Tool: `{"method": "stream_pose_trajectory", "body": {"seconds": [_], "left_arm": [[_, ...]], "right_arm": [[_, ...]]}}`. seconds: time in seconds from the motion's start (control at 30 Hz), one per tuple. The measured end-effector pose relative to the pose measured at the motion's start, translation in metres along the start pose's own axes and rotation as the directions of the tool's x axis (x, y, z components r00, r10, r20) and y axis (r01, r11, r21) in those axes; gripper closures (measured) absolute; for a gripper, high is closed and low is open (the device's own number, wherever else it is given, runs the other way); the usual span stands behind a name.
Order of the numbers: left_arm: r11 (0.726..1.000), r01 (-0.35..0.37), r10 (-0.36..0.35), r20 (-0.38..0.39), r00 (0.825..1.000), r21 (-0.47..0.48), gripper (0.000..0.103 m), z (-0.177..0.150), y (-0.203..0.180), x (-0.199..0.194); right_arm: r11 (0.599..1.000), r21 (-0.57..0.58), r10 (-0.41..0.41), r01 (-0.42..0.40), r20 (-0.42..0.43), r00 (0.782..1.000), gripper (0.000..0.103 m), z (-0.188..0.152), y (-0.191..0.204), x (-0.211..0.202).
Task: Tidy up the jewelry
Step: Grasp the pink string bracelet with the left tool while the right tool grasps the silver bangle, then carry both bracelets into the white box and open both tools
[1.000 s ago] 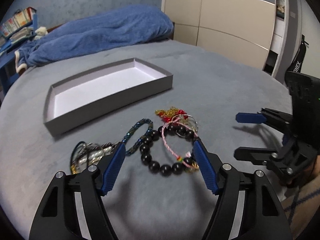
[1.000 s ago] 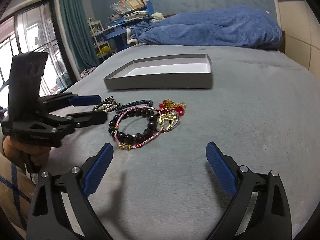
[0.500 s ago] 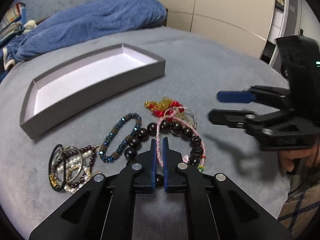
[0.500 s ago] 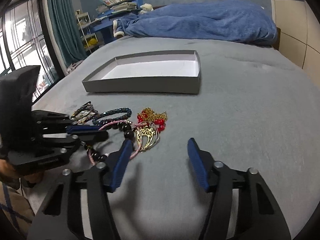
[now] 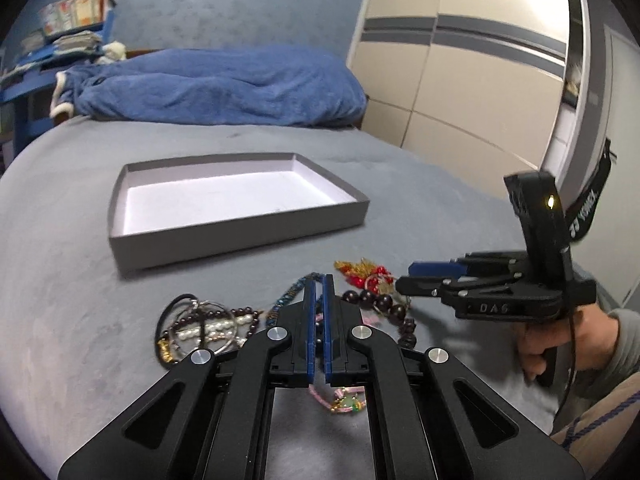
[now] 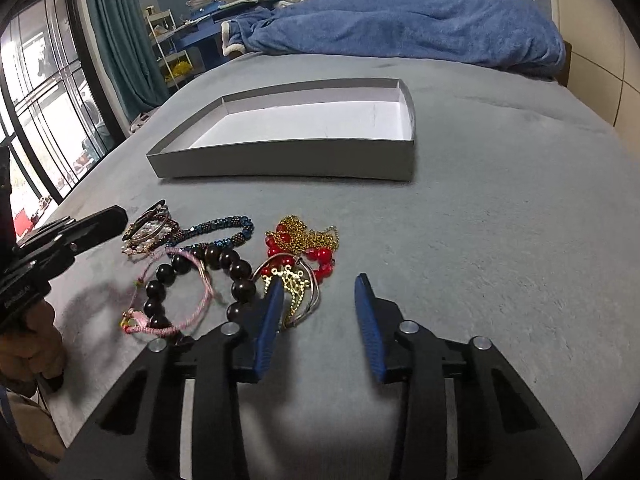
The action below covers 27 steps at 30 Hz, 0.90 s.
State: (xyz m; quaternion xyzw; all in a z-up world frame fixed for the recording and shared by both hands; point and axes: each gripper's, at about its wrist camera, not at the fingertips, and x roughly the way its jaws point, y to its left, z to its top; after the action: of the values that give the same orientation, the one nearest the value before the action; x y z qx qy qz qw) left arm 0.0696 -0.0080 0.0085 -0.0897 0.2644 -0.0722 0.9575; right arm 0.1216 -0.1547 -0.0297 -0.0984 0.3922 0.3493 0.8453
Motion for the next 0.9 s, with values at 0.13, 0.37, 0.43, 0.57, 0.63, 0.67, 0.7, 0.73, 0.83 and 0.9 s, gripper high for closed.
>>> {"method": "stream_pose_trajectory", "body": {"seconds": [0.13,0.37,0.43,0.57,0.63,0.67,0.7,0.73,0.83,0.9], "left_arm": [[1.000,-0.004,0.003,-0.031,1.000,-0.018,0.099,-0.001,0.002,0.009],[1.000,-0.015,0.014,-0.096,0.995,-0.017,0.094,-0.003,0.003,0.018],[1.000,-0.023,0.021,-0.114,0.993,-0.015,0.088,-0.005,0.003,0.020],[0.999,-0.032,0.031,-0.150,0.988,-0.008,0.082,-0.007,0.003,0.024],[0.999,-0.036,0.035,-0.175,0.984,-0.005,0.081,-0.009,0.003,0.029],[0.999,-0.038,0.036,-0.182,0.983,-0.004,0.081,-0.009,0.003,0.030],[0.999,-0.037,0.035,-0.197,0.980,-0.003,0.081,-0.010,0.003,0.033],[0.999,-0.039,0.038,-0.212,0.976,-0.001,0.081,-0.010,0.003,0.036],[0.999,-0.042,0.042,-0.237,0.971,0.008,0.081,-0.012,0.002,0.041],[0.999,-0.030,0.032,-0.240,0.970,0.013,0.086,-0.012,0.001,0.040]], "right_arm": [[1.000,-0.009,0.004,-0.004,-0.027,1.000,0.085,-0.001,0.001,0.007],[0.999,0.031,0.026,-0.028,0.045,0.999,0.097,-0.010,-0.005,-0.006],[0.998,0.053,0.024,-0.029,0.087,0.996,0.097,-0.012,-0.009,-0.015],[0.994,0.108,0.012,-0.029,0.154,0.988,0.097,-0.014,-0.019,-0.028],[0.990,0.140,0.006,-0.032,0.181,0.983,0.097,-0.017,-0.024,-0.035],[0.988,0.152,0.005,-0.034,0.187,0.982,0.097,-0.018,-0.026,-0.037],[0.986,0.162,0.006,-0.037,0.191,0.982,0.097,-0.017,-0.029,-0.039],[0.984,0.171,0.009,-0.042,0.193,0.981,0.097,-0.018,-0.030,-0.040],[0.982,0.182,0.012,-0.049,0.196,0.980,0.097,-0.020,-0.033,-0.043],[0.982,0.182,0.012,-0.048,0.197,0.980,0.098,-0.019,-0.033,-0.043]]}}
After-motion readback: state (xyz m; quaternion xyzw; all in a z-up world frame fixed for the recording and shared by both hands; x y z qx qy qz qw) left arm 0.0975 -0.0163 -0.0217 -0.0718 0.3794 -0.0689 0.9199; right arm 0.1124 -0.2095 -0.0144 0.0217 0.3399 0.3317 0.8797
